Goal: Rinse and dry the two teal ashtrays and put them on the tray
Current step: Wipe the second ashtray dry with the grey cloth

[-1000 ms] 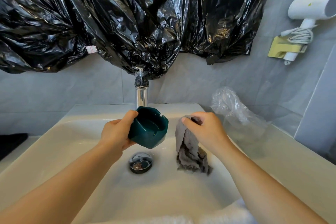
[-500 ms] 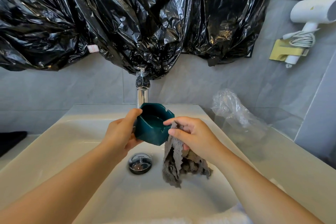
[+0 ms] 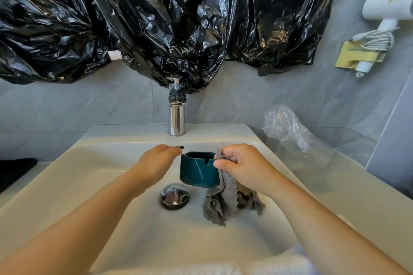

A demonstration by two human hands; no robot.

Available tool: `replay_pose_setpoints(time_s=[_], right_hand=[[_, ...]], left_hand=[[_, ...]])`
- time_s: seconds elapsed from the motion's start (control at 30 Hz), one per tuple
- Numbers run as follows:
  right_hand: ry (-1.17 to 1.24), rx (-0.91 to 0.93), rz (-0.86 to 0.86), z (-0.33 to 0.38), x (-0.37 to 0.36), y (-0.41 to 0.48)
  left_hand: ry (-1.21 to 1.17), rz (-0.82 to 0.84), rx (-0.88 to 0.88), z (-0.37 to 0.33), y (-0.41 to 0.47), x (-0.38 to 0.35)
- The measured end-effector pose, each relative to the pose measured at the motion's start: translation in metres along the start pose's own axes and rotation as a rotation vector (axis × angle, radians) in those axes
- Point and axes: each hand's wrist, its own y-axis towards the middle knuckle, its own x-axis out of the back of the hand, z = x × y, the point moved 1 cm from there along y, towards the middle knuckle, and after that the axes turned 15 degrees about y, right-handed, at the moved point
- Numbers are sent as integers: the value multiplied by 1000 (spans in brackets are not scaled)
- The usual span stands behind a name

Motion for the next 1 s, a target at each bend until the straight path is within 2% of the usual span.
replay_pose_setpoints(time_s=[0.07,0.17,0.27,0.37,0.53,0.7,0.83,0.93,1.0], right_hand=[[-17,-33,3,-1,2,0],[-1,-52,-11,-2,4,1],[8,-53,-12,-1,5,2],[22,-69,14,0,4,1],[119,-104,47,0,4,1],[294,-88,-47,5,8,2],[529,-33,-160,6,12,5],[755,23,-153,10,11,5],[804,40,-127,12,8,3]], left_hand=[[90,-22,-183,-4,-1,5],[302,34,-396,-9,-9,5],[546,43,-496,-9,-14,0],[642,54,-511,-10,-16,-2],[423,176,-481,-9,-17,-1],[218,179,-431,-11,-15,4],[155,125,-392,-9,-13,7],[156,111,-387,-9,-13,5],[144,119,-393,-10,-14,3]])
